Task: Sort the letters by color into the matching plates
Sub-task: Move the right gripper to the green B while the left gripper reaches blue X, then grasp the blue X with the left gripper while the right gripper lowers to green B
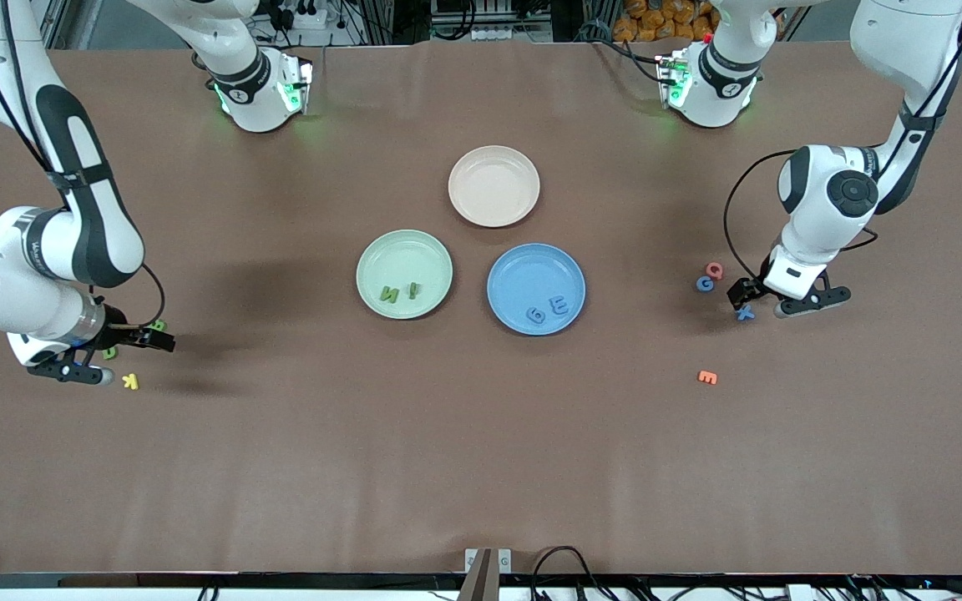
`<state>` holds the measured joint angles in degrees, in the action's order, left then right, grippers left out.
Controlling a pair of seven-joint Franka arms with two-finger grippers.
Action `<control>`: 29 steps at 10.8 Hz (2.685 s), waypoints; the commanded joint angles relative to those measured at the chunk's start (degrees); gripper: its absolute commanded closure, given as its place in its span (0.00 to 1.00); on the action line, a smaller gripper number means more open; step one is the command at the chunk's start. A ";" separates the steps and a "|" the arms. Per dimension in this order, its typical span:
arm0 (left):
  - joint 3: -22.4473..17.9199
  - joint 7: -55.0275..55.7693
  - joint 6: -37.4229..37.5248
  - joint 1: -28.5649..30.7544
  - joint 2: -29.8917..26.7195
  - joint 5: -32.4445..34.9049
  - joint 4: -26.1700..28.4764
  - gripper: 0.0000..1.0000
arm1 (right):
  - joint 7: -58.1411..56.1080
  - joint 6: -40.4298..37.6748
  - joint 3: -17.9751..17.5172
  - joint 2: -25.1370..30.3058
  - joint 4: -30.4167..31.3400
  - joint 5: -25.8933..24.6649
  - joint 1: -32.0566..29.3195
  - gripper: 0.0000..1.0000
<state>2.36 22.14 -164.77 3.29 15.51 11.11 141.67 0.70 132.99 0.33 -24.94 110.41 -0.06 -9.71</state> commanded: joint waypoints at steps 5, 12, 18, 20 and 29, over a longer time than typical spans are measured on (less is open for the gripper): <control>-0.16 -2.79 -2.13 -0.39 3.65 -1.44 -1.22 0.00 | 2.11 8.33 0.72 -3.27 1.13 -0.29 -4.00 0.00; -0.07 -8.84 4.43 0.22 4.09 -1.52 -5.51 0.00 | 2.20 16.42 0.72 -3.02 8.41 -0.29 -5.49 0.00; 0.19 -9.57 4.63 0.31 6.20 -1.79 -6.93 0.14 | 2.20 19.59 0.72 -1.52 13.16 -0.29 -5.41 0.00; 0.54 -9.57 4.63 0.05 6.20 -3.63 -6.93 0.14 | 2.20 20.55 0.72 -0.99 14.57 -0.29 -5.32 0.00; 1.59 -9.48 4.63 -0.04 7.08 -3.81 -7.63 1.00 | 2.11 21.70 0.63 -0.90 15.98 -0.29 -4.97 0.06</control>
<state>3.38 14.56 -160.61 3.22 21.78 9.16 134.70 2.02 153.99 1.47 -27.59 124.45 -0.05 -14.28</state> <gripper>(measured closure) 0.652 0.018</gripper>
